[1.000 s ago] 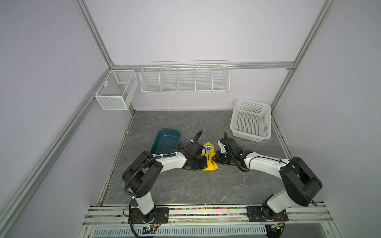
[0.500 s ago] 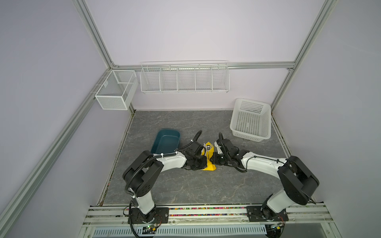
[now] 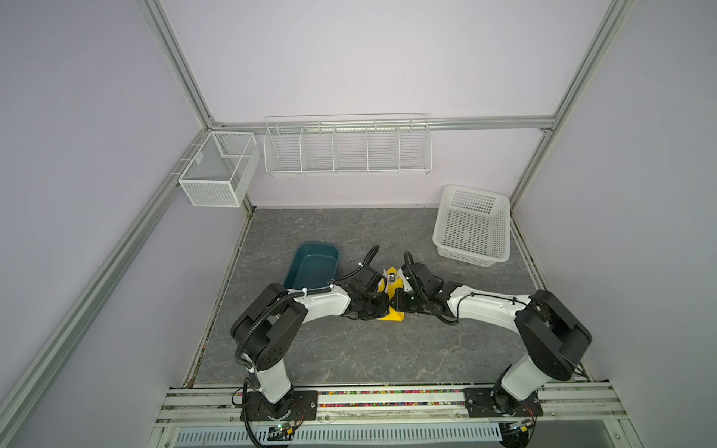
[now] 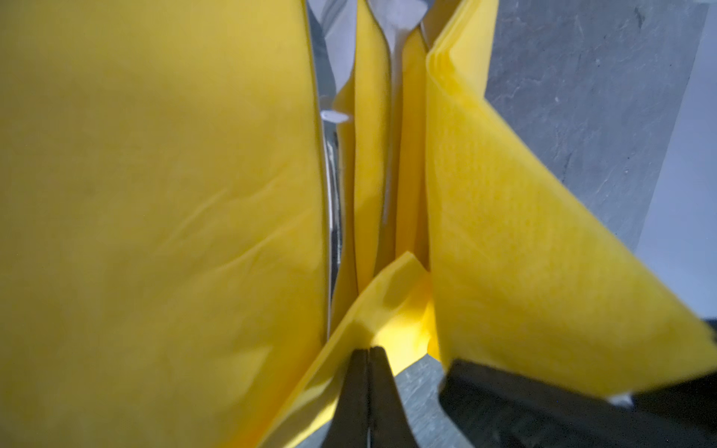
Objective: Place the utensils on the paper napkin and roll it up
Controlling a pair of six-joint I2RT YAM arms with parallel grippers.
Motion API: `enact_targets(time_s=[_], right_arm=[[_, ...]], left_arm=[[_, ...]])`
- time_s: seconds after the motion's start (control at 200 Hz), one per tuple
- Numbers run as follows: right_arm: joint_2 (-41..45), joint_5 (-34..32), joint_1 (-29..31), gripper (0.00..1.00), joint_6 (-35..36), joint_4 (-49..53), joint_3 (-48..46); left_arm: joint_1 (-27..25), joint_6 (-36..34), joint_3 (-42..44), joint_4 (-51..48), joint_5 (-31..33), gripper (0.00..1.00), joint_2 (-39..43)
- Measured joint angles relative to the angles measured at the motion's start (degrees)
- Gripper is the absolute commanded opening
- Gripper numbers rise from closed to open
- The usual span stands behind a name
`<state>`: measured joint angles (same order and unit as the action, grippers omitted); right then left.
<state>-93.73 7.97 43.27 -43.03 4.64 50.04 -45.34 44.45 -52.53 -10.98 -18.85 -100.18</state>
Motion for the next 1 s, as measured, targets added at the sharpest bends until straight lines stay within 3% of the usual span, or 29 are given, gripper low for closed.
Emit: enact_targets(time_s=[0.42, 0.82, 0.93, 1.0], right_arm=[[-0.2, 1.1, 0.8, 0.35, 1.1, -0.2, 0.6], [-1.4, 2.2, 1.2, 0.35, 2.2, -0.7, -0.3], [-2.2, 2.2, 1.6, 0.49, 2.8, -0.9, -0.3], [-2.4, 2.4, 1.9, 0.50, 3.2, -1.6, -0.6]], left_arm=[[1.3, 1.4, 1.5, -0.1, 2.4, 0.07, 2.0], [4.0, 2.9, 4.2, 0.6, 3.9, 0.16, 8.0], [5.3, 3.3, 4.2, 1.0, 3.0, 0.24, 8.1], [6.2, 3.3, 4.1, 1.2, 2.1, 0.27, 8.1]])
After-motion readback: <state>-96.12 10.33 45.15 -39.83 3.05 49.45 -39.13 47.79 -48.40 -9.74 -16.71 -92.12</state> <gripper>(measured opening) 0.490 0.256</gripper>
